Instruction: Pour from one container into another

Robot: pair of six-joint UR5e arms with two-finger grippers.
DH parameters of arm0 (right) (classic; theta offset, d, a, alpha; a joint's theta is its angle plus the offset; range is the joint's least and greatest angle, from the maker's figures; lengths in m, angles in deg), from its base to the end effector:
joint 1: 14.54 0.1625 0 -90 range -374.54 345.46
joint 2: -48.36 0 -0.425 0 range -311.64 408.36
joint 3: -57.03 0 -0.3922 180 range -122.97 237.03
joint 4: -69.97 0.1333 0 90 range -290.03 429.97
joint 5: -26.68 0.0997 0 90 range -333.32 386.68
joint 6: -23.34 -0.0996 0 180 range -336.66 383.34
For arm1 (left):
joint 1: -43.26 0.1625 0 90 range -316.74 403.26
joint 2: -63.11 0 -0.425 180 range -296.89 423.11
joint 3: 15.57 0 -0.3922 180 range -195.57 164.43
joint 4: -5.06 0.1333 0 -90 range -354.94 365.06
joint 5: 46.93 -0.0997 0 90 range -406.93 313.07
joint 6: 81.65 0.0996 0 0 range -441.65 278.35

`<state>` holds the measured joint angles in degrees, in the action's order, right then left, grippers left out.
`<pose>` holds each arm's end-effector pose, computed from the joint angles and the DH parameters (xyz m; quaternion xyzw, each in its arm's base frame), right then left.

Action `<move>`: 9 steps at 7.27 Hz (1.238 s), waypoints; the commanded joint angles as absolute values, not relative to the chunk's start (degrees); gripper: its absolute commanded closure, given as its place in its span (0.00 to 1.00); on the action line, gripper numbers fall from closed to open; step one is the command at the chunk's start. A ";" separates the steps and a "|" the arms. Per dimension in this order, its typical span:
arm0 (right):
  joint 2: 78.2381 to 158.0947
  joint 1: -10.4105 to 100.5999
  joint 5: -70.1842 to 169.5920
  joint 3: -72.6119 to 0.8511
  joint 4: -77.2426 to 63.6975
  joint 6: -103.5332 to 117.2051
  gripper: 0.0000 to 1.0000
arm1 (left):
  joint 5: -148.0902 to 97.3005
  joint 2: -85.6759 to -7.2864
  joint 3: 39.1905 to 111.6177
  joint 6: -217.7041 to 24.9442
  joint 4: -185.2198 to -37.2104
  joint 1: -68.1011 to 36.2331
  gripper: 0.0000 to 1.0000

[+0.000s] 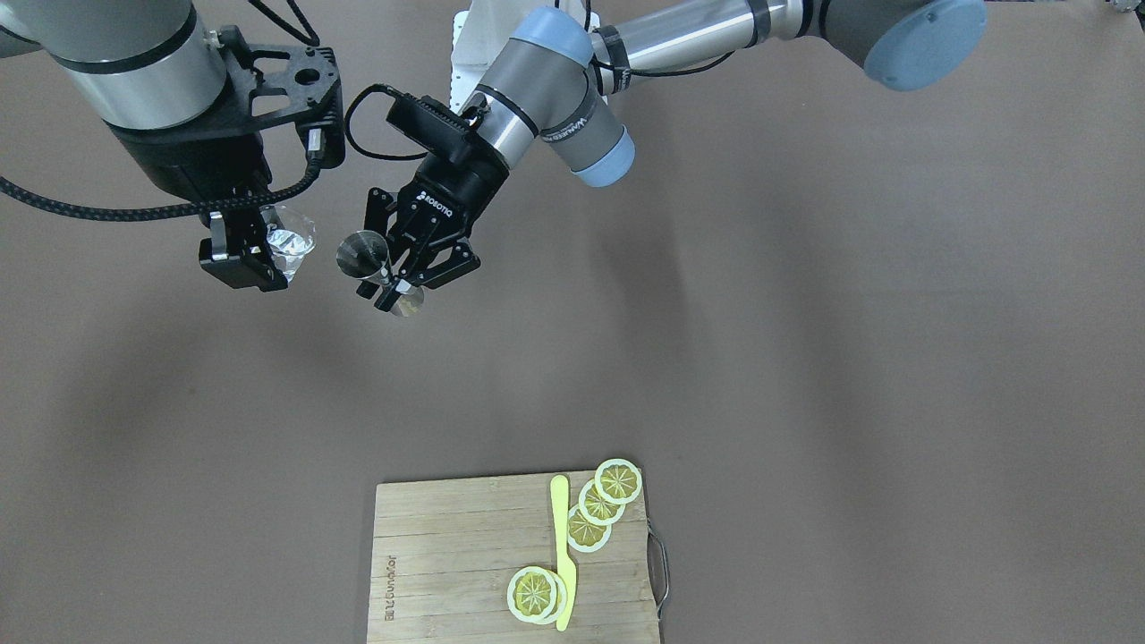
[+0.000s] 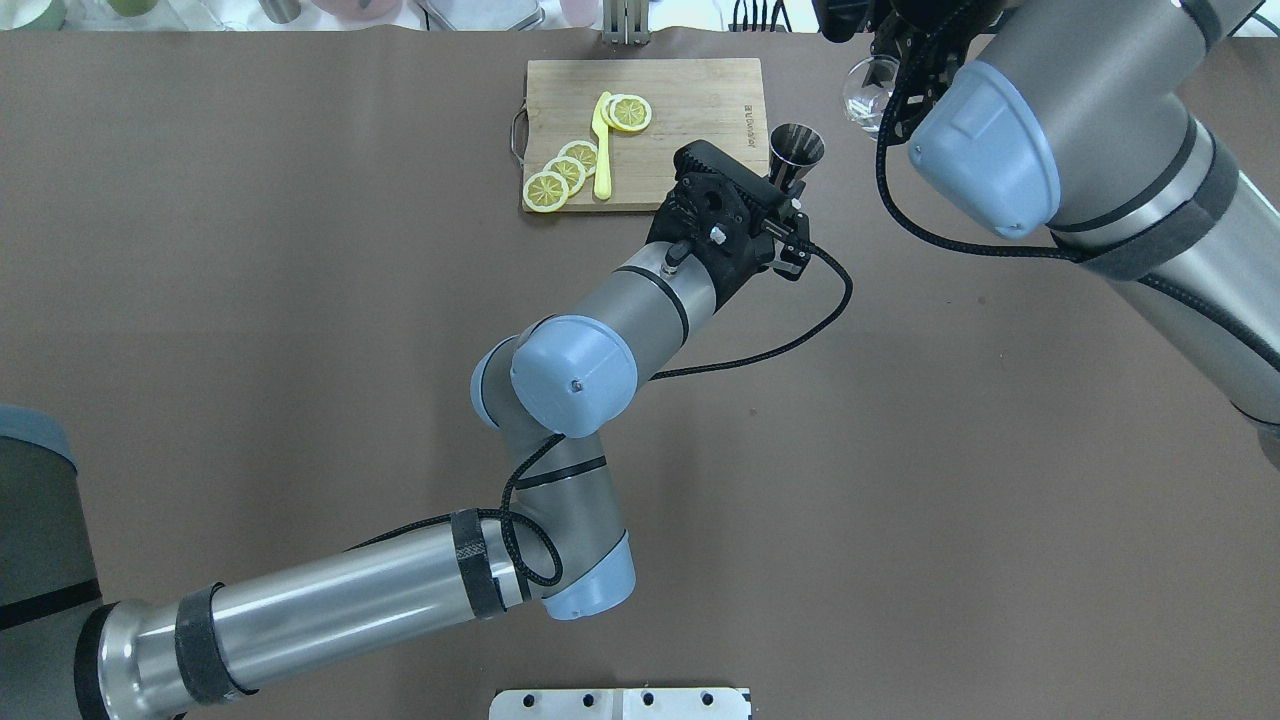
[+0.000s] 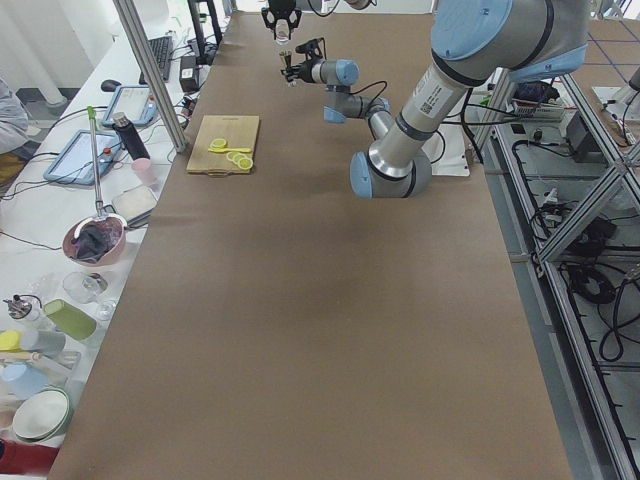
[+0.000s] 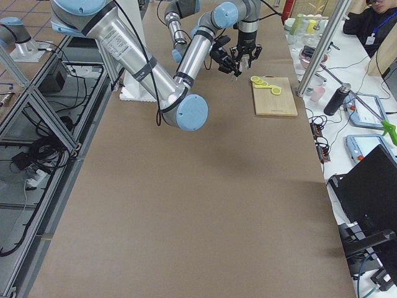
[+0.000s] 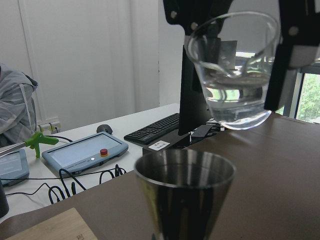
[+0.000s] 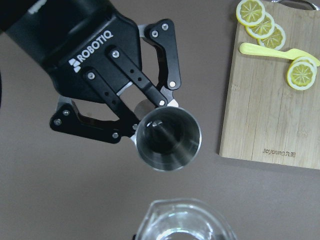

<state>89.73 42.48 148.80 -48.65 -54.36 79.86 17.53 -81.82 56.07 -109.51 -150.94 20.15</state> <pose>-0.2687 -0.5617 0.1132 0.2978 -0.2109 -0.7043 0.6089 0.6012 -0.4482 0.0562 0.6170 0.4663 0.0412 0.6325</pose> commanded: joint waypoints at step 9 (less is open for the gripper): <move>79.21 39.26 134.27 -41.94 -67.30 90.48 1.00 | 17.23 -81.82 56.07 -109.60 -150.94 20.06 1.00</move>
